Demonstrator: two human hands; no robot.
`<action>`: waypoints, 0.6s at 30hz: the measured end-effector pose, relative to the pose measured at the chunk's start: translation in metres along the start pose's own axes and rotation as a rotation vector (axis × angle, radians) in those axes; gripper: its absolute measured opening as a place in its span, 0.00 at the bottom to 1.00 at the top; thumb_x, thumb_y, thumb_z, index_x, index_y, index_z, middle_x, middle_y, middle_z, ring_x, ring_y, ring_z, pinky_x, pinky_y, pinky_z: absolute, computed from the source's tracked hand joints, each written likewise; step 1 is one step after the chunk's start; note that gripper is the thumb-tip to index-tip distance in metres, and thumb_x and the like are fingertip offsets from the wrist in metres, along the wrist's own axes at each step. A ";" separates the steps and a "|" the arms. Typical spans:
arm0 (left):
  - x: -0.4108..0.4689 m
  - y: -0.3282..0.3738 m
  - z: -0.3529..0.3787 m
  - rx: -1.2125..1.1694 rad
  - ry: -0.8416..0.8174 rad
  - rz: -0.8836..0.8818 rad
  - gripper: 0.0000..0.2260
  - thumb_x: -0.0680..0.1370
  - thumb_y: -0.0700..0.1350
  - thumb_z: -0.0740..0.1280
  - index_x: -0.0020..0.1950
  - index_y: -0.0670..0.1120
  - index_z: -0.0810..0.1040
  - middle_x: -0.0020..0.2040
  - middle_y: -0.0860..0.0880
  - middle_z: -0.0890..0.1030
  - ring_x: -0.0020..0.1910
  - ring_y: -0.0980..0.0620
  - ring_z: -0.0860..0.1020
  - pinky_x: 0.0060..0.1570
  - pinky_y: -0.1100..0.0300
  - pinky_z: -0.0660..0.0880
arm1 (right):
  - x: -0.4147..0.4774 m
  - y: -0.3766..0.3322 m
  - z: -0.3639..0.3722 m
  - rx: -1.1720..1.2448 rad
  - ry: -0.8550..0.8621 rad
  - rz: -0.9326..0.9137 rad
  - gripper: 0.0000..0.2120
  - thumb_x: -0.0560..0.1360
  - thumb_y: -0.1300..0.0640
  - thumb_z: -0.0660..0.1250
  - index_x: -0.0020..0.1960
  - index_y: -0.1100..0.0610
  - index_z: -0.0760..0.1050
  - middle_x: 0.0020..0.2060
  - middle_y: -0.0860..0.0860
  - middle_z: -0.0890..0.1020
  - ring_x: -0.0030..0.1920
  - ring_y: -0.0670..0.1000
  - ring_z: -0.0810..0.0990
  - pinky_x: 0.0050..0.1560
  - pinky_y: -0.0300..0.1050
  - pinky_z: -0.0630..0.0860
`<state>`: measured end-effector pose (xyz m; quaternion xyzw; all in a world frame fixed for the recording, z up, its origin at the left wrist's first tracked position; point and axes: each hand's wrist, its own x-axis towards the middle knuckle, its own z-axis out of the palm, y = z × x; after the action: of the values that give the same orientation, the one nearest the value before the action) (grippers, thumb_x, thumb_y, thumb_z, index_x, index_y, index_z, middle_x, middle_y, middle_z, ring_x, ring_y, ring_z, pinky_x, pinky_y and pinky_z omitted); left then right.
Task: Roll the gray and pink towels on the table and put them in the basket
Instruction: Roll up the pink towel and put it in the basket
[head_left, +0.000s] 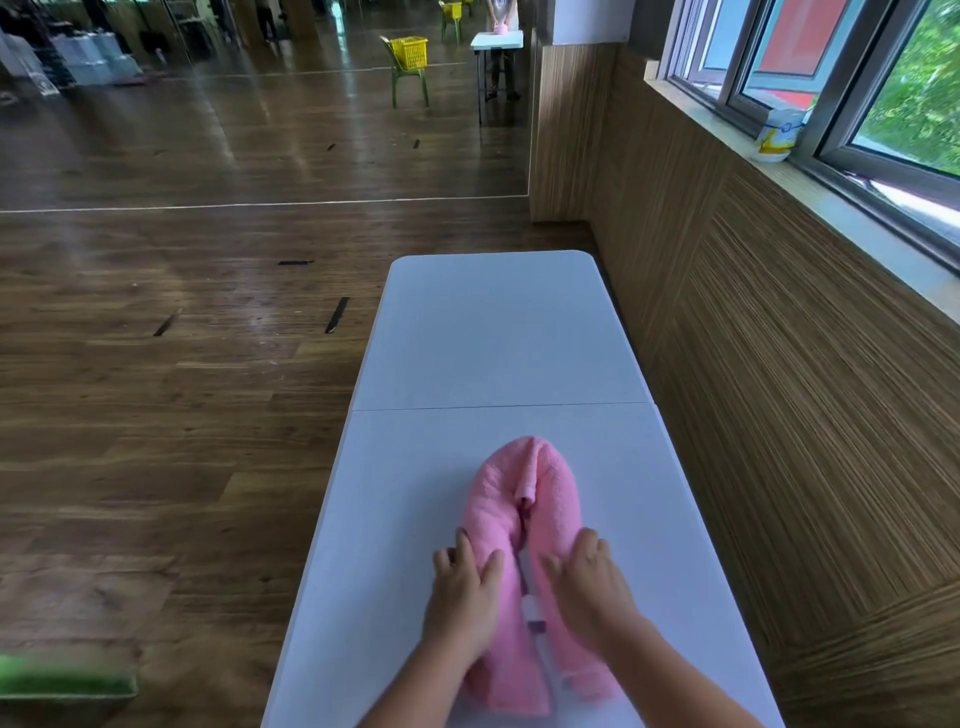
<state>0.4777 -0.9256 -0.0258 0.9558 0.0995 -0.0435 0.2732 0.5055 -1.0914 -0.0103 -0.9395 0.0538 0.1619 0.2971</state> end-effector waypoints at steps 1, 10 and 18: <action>-0.007 0.008 0.005 -0.102 -0.086 -0.036 0.31 0.80 0.61 0.46 0.78 0.44 0.61 0.77 0.39 0.61 0.67 0.36 0.71 0.64 0.50 0.72 | -0.002 -0.005 0.001 0.045 -0.034 0.007 0.29 0.75 0.35 0.61 0.61 0.58 0.63 0.57 0.57 0.72 0.61 0.62 0.74 0.59 0.54 0.72; -0.027 0.009 -0.027 0.076 -0.319 0.322 0.09 0.73 0.52 0.58 0.45 0.52 0.76 0.44 0.53 0.78 0.51 0.50 0.75 0.50 0.52 0.76 | -0.005 0.003 -0.021 -0.746 -0.164 -0.343 0.53 0.62 0.34 0.70 0.76 0.56 0.51 0.64 0.52 0.69 0.65 0.57 0.67 0.63 0.59 0.65; -0.003 0.024 -0.026 0.490 -0.331 0.525 0.55 0.68 0.69 0.70 0.82 0.45 0.43 0.82 0.47 0.49 0.81 0.47 0.46 0.78 0.49 0.39 | -0.001 0.020 0.001 -0.779 -0.138 -0.723 0.54 0.62 0.34 0.69 0.80 0.52 0.50 0.77 0.53 0.59 0.77 0.61 0.56 0.75 0.66 0.51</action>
<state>0.4812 -0.9322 0.0094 0.9657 -0.2069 -0.1481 0.0514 0.5001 -1.1076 -0.0211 -0.9259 -0.3571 0.1188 -0.0337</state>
